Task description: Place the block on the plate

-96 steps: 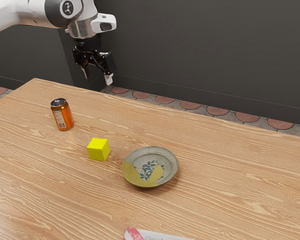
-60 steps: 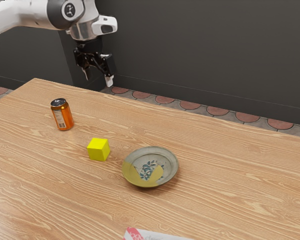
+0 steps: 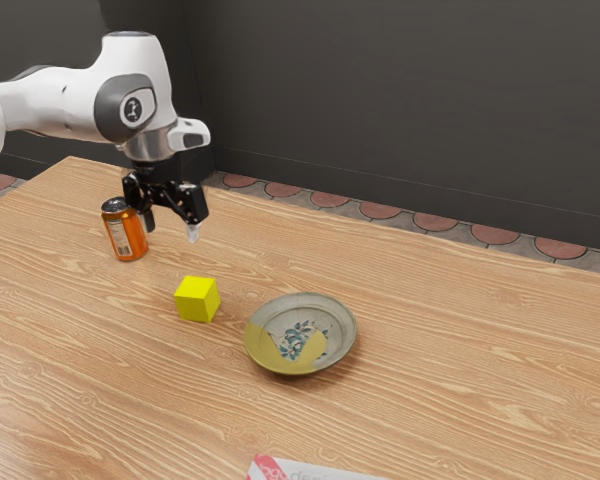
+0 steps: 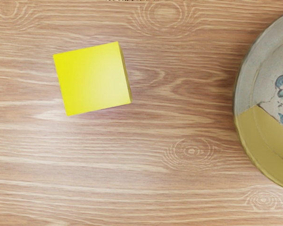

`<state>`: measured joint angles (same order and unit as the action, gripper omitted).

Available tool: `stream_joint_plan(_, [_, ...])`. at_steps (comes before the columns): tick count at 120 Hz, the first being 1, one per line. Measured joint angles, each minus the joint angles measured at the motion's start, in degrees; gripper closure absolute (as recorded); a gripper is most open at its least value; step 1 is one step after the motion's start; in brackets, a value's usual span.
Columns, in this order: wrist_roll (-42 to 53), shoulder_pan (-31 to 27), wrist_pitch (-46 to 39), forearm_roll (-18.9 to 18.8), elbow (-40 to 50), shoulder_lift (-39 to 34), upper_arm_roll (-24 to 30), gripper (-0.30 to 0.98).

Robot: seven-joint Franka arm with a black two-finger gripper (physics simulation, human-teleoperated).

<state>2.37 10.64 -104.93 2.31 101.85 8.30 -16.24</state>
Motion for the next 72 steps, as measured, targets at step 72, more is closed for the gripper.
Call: stream_joint_plan(72, [-6.0, -4.5, -14.1, 4.1, -0.3, 14.0, 0.0, 0.00])
